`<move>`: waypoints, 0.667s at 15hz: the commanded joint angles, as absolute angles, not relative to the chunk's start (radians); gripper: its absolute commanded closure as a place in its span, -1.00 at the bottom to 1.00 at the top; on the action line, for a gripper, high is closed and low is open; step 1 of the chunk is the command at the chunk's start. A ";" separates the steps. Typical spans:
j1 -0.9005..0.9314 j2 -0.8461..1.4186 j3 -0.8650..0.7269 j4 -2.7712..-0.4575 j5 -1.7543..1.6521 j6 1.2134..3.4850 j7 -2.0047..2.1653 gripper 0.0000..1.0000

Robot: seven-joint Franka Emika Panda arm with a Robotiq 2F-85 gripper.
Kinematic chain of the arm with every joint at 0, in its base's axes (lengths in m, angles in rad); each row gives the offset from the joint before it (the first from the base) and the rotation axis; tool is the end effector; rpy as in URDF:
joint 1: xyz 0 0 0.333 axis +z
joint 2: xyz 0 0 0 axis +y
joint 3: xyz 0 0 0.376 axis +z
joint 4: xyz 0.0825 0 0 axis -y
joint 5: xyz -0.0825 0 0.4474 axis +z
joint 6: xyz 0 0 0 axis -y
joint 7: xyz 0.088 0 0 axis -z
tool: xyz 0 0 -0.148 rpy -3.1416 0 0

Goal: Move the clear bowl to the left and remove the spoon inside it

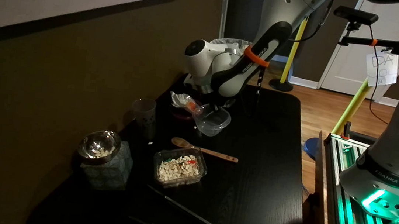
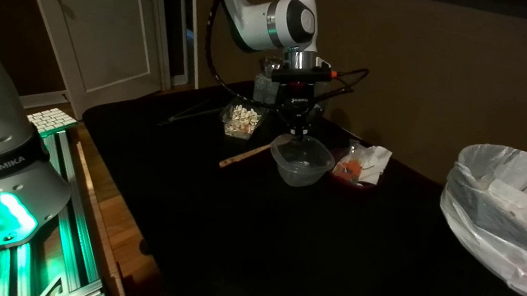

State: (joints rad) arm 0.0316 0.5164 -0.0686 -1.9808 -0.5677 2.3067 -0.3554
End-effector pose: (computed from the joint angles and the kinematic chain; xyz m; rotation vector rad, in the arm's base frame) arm 0.6558 -0.0517 0.1556 2.5561 1.0088 -0.3713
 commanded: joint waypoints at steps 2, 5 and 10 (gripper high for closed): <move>0.040 0.432 -0.076 -2.066 -0.659 2.388 -0.268 0.96; 0.045 0.408 -0.080 -2.095 -0.698 2.528 -0.159 0.96; 0.119 0.430 -0.147 -2.100 -0.886 2.768 0.154 0.96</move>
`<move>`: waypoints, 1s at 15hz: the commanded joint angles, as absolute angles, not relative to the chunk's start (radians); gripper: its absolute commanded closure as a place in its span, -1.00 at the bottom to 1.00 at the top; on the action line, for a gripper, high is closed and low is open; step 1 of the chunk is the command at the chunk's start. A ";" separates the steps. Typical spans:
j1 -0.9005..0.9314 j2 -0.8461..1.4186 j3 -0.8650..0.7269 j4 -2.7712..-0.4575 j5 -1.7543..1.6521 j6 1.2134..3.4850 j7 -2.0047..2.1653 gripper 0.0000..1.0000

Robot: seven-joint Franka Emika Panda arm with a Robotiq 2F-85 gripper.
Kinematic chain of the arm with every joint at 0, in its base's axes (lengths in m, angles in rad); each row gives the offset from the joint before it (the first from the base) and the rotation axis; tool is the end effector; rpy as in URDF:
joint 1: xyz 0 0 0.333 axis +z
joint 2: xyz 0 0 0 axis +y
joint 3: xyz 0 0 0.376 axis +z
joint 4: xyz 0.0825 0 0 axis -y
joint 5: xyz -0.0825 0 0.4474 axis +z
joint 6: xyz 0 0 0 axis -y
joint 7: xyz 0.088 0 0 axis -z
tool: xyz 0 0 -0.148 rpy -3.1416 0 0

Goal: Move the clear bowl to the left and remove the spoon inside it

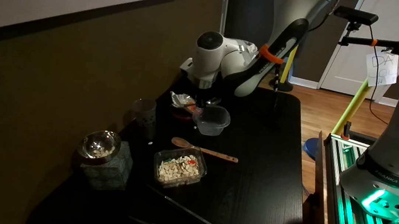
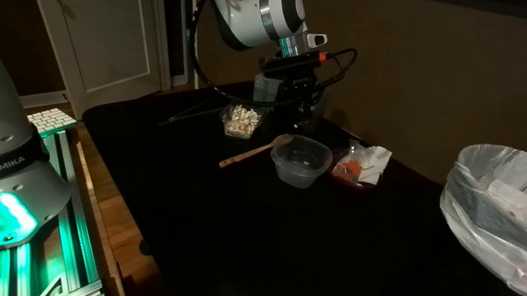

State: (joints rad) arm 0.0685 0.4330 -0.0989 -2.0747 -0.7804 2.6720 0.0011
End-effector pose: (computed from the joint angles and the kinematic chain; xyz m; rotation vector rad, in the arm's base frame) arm 0.6726 -0.0119 0.1955 2.5477 0.8714 0.1876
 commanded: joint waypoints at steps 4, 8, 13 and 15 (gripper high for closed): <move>0.116 0.472 -0.139 -2.088 -0.915 2.874 0.208 0.96; 0.053 0.511 -0.049 -2.096 -0.838 2.928 0.057 0.96; 0.072 0.514 -0.065 -2.087 -0.849 2.919 0.115 0.96; 0.082 0.525 -0.078 -2.080 -0.815 2.957 0.238 0.96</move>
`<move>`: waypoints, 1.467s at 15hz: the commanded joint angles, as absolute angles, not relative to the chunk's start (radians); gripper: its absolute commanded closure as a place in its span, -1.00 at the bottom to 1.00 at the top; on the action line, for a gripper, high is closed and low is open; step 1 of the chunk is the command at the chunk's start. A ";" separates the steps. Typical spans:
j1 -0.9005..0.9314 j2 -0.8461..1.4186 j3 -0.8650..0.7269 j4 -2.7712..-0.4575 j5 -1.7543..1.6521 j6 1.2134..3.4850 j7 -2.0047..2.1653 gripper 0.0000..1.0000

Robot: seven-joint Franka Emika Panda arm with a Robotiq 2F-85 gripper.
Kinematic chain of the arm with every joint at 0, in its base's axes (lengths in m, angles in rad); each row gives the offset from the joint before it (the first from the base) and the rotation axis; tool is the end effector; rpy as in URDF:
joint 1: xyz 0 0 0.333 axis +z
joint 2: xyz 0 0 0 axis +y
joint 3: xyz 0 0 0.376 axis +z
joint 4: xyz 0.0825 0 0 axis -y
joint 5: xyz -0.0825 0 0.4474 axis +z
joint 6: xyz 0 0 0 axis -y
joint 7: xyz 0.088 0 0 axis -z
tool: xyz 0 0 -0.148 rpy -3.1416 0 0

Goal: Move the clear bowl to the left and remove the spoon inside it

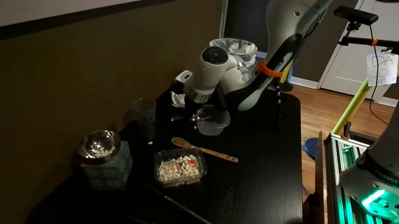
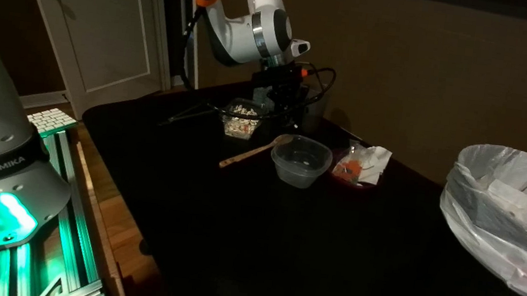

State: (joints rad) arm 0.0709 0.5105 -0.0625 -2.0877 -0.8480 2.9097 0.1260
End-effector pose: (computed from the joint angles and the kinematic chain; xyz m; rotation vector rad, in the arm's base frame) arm 0.6713 0.0443 0.1570 2.6224 0.9522 0.4220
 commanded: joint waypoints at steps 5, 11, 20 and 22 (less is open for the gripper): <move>0.088 0.566 -0.104 -2.062 -0.779 3.085 0.453 0.96; 0.033 0.706 -0.043 -1.977 -0.677 3.102 0.502 0.96; -0.027 0.890 0.056 -1.803 -0.310 2.987 0.165 0.36; -0.022 0.892 0.065 -1.786 -0.237 2.939 0.097 -0.13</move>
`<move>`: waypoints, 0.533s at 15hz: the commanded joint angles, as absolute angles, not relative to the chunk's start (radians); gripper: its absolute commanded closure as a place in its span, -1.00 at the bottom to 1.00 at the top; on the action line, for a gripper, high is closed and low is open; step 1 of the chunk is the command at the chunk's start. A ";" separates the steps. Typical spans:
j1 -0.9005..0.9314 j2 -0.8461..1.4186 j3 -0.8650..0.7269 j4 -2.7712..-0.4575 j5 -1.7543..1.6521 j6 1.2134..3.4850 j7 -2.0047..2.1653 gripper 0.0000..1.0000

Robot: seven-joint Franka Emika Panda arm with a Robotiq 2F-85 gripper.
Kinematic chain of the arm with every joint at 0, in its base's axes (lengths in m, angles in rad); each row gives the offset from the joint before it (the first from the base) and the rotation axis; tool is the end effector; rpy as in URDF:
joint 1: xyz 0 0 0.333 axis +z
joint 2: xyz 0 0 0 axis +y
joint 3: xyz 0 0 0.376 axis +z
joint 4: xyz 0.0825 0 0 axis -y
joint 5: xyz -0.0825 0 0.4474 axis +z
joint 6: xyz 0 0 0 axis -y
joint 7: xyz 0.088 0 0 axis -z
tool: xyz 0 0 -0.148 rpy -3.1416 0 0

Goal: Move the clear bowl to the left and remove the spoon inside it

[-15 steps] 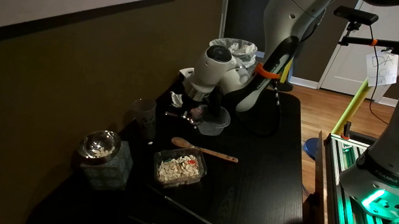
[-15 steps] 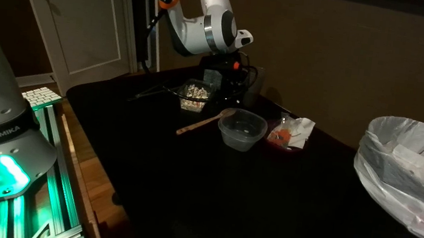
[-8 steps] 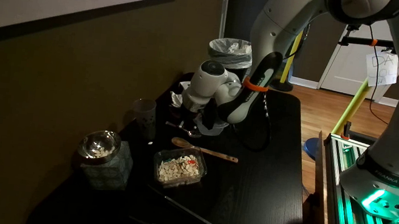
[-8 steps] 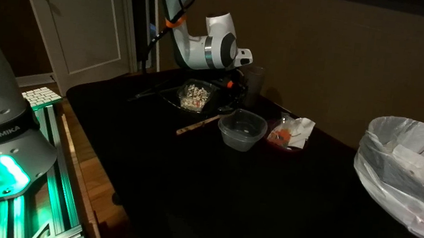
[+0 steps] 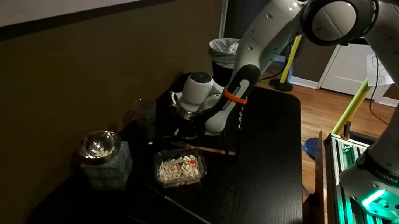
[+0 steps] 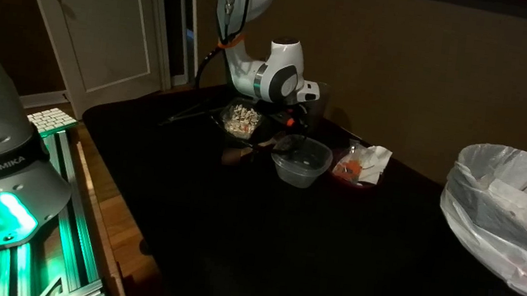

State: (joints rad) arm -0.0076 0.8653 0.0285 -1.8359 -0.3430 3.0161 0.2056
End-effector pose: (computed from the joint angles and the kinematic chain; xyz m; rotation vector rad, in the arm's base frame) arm 0.7307 0.0377 0.0300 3.0549 0.2072 0.4947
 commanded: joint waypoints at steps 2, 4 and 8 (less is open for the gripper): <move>0.005 0.867 0.043 -1.793 -0.203 2.915 0.064 -0.44; 0.061 0.824 -0.016 -1.831 -0.220 2.920 0.050 -0.75; 0.153 0.752 -0.108 -1.908 -0.270 2.948 0.020 -1.00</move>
